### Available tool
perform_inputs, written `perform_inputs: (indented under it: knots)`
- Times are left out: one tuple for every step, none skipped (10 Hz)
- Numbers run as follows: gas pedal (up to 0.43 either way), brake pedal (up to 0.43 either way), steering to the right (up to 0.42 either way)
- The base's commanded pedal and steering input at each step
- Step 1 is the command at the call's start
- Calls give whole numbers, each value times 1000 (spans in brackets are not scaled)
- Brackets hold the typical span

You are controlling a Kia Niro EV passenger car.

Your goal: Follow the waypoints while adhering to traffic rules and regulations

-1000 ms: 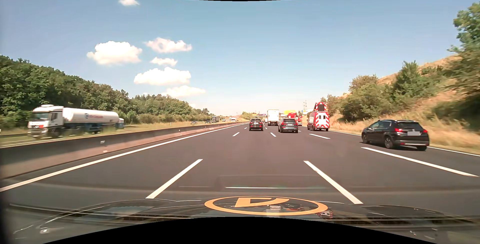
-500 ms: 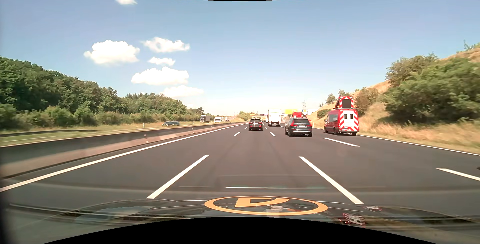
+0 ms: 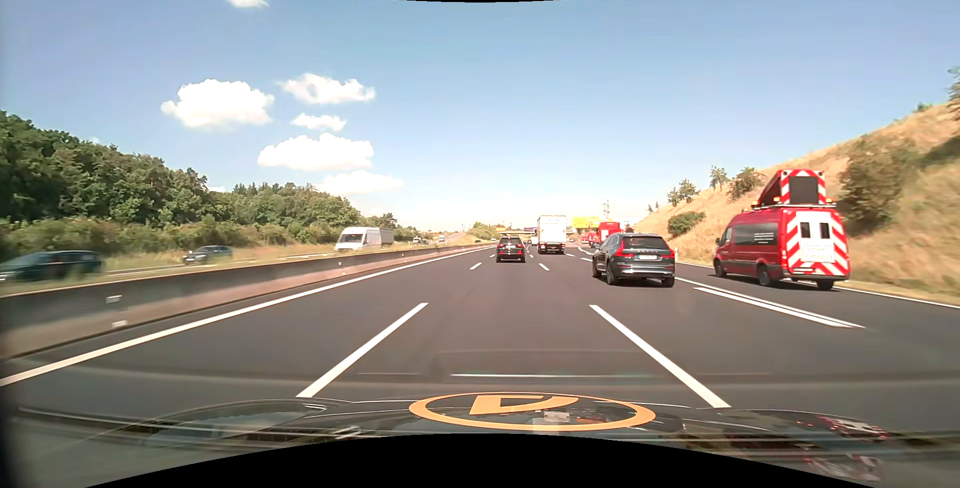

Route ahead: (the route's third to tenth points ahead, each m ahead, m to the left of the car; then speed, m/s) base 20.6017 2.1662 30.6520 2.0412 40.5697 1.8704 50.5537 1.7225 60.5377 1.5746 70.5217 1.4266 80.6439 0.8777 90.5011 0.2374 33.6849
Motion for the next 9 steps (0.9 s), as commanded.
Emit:
perform_inputs:
  knots:
    - [240,0,2]
    - [240,0,2]
    - [228,0,2]
    - [228,0,1]
    - [228,0,2]
    - [228,0,1]
    - [228,0,2]
    - [228,0,2]
    - [228,0,2]
